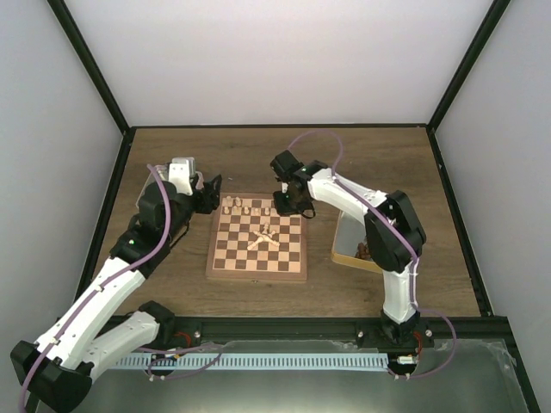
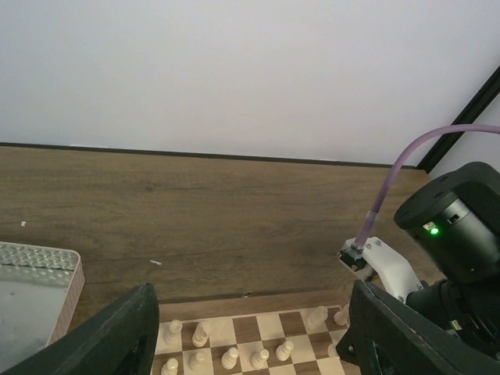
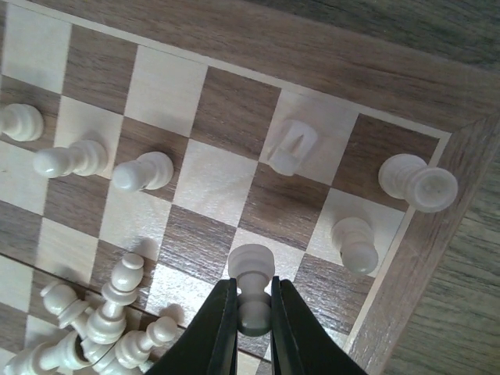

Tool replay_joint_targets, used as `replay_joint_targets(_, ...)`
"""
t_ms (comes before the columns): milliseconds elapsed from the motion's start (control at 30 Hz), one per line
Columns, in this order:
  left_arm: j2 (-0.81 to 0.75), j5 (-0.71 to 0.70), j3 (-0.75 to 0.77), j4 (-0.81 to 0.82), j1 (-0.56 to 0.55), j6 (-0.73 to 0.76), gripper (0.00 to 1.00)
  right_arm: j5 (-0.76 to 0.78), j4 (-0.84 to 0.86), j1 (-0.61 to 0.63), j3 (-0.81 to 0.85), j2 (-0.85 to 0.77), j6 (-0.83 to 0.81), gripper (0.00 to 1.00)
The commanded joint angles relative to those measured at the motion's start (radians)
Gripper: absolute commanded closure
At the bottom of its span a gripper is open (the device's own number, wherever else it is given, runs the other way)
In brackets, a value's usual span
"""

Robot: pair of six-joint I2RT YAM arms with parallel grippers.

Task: Set up the chess pieces on the board
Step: Place the chess piece on the chessboard.

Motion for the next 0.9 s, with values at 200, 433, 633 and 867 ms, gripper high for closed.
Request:
replay_joint_targets(200,-0.008,0.013,-0.01,-0.003,0.0,0.01,0.31,0.053,-0.047,-0.002,0.085,0.059,-0.036,0.93)
replay_joint_targets(433,-0.014,0.01,-0.015,0.001,0.0,0.008,0.31,0.052,-0.045,-0.001,0.106,0.087,-0.042,0.93)
replay_joint_targets(633,-0.014,0.011,-0.015,0.001,0.0,0.007,0.31,0.058,-0.049,-0.001,0.117,0.098,-0.043,0.91)
replay_joint_targets(867,-0.012,0.014,-0.016,0.002,0.0,0.006,0.31,0.066,-0.055,-0.001,0.131,0.106,-0.045,0.84)
